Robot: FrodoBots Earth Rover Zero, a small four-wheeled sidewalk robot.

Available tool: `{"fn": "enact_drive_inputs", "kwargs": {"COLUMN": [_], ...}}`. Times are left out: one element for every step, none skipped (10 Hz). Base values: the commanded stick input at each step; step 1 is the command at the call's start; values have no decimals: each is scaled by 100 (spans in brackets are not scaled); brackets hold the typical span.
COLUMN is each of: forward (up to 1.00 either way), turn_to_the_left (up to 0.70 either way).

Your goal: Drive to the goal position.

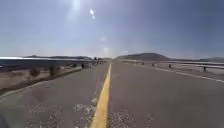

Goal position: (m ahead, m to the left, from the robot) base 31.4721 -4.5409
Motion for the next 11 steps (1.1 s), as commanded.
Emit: {"fn": "enact_drive_inputs", "kwargs": {"forward": [85,85,85,85,85,85,85,85,85,85,85], "turn_to_the_left": [0,0,0,0,0,0,0,0,0,0,0]}}
